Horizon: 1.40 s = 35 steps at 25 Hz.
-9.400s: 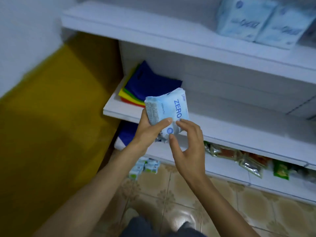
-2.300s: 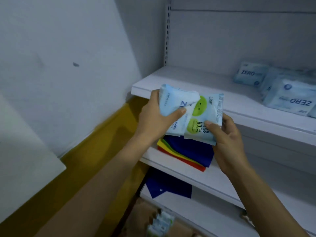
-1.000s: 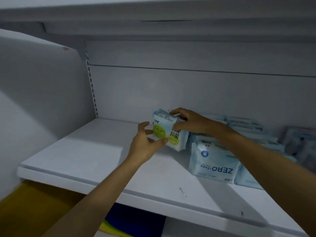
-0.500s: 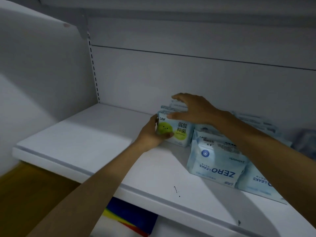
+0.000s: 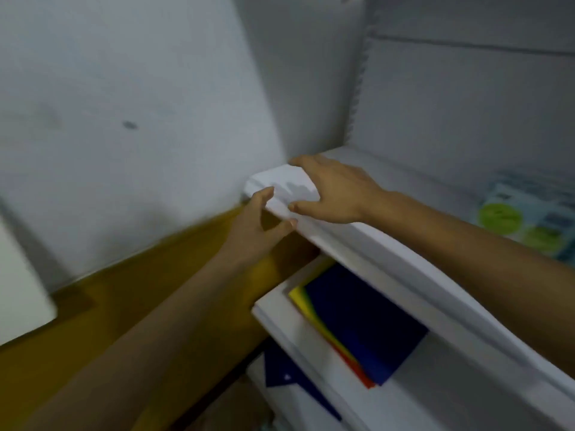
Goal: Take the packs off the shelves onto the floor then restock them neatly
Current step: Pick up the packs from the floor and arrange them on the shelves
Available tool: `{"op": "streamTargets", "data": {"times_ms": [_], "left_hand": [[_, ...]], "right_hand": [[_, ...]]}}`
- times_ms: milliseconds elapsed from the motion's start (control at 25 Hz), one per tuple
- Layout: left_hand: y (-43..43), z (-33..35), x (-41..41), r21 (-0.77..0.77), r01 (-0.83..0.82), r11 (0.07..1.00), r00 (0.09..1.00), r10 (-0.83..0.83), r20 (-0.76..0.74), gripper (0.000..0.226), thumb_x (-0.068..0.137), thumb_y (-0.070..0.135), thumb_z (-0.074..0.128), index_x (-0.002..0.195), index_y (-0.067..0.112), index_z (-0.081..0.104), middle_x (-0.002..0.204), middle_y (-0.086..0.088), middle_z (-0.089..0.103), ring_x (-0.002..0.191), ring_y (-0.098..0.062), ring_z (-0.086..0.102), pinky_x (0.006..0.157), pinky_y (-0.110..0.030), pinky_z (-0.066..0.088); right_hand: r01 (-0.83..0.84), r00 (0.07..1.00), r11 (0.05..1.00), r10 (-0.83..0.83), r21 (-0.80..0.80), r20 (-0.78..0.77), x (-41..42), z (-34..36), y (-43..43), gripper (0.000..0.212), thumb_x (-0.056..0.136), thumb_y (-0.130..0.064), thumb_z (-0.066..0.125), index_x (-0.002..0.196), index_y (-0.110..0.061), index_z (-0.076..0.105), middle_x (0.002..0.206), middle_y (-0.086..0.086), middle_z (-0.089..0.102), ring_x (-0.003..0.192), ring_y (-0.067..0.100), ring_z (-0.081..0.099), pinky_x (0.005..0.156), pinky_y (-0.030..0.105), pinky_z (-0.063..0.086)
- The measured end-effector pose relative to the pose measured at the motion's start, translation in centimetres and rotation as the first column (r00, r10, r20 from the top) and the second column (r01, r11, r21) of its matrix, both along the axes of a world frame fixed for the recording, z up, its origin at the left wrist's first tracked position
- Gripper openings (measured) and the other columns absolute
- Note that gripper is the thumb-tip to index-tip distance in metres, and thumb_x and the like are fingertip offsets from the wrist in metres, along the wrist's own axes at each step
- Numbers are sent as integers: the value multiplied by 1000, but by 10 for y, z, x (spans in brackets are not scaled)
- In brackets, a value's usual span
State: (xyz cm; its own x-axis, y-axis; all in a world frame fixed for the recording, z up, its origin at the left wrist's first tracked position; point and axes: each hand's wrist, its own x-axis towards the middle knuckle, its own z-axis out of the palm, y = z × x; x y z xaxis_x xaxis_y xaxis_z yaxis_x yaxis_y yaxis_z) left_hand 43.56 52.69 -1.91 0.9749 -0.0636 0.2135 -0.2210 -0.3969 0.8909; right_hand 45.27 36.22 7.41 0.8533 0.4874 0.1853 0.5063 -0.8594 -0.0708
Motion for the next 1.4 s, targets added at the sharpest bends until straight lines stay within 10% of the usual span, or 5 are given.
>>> {"op": "streamTargets", "data": {"times_ms": [280, 720, 960, 1080, 1400], "left_hand": [[133, -187, -109, -27, -227, 974, 841, 182, -510, 61, 86, 29, 68, 140, 15, 41, 140, 2, 45, 131, -16, 42, 96, -29, 40], [135, -599, -182, 31, -159, 987, 325, 82, -942, 36, 91, 23, 64, 124, 14, 53, 116, 5, 54, 102, -6, 51, 66, -9, 43], [102, -818, -177, 153, -183, 971, 216, 191, -958, 33, 89, 37, 64, 117, 22, 54, 114, -2, 62, 101, -18, 62, 72, -20, 51], [69, -894, -151, 106, -386, 917, 156, 178, -972, 82, 81, 48, 71, 144, 15, 31, 139, -6, 47, 122, -23, 52, 94, -30, 49], [72, -896, -154, -103, -746, 658, 134, -4, -991, 94, 59, 40, 77, 138, 6, 40, 125, -15, 60, 107, -29, 64, 86, -44, 56]], "right_hand": [[125, 837, 946, 62, 299, -544, -83, -238, 104, 64, 89, -44, 61, 143, -21, 36, 139, 3, 49, 123, 22, 50, 93, 39, 46], [531, 338, 830, -391, -169, -856, -178, -694, 70, 25, 90, -34, 62, 110, -18, 63, 105, 1, 70, 100, 22, 65, 82, 29, 47], [417, 460, 853, -496, -314, -737, -153, -913, 74, 29, 92, -39, 54, 113, -19, 60, 112, 12, 66, 109, 33, 60, 89, 38, 46], [371, 595, 891, -445, -262, -669, -131, -978, 86, 39, 92, -42, 56, 113, -8, 55, 110, 17, 64, 105, 38, 60, 85, 42, 48], [496, 532, 852, -449, -165, -718, -128, -960, 84, 19, 85, -35, 60, 90, -17, 63, 94, 7, 68, 93, 31, 63, 71, 30, 44]]}}
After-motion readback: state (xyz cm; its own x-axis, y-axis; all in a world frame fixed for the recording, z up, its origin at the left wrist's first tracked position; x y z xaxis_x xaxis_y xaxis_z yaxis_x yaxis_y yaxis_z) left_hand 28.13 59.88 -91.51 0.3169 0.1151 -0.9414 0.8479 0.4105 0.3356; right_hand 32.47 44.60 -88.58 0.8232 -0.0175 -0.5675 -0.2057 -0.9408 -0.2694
